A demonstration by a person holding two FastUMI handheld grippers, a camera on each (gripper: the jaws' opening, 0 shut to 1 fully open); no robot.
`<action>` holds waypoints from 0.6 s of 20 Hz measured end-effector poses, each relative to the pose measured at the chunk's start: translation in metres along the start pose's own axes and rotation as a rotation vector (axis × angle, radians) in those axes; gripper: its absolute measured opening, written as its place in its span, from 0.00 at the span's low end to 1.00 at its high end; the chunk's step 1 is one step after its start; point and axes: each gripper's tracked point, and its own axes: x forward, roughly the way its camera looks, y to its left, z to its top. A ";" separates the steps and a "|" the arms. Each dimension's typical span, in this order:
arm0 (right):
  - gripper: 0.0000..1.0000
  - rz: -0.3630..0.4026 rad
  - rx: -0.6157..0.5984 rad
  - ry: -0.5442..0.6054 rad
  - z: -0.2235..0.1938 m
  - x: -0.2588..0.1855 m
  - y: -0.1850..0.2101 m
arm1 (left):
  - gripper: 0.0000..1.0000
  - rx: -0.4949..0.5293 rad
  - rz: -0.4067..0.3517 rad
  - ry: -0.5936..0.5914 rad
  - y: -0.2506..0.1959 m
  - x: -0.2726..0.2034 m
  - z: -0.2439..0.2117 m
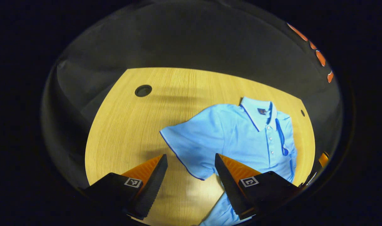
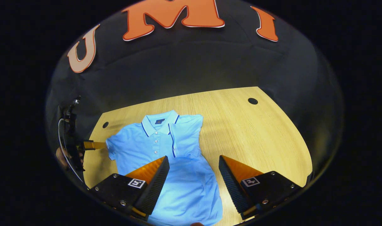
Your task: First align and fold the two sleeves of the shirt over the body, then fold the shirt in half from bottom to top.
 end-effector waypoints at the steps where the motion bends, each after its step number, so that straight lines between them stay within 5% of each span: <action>1: 0.96 -0.007 -0.001 -0.007 -0.002 -0.005 -0.004 | 0.98 -0.005 0.006 0.020 0.000 0.009 -0.001; 11: 0.96 -0.048 0.001 -0.061 -0.009 -0.049 -0.027 | 0.97 -0.032 0.119 0.131 0.014 0.050 -0.010; 12: 0.96 -0.047 0.003 -0.061 -0.010 -0.052 -0.028 | 0.92 -0.030 0.122 0.130 0.011 0.048 -0.008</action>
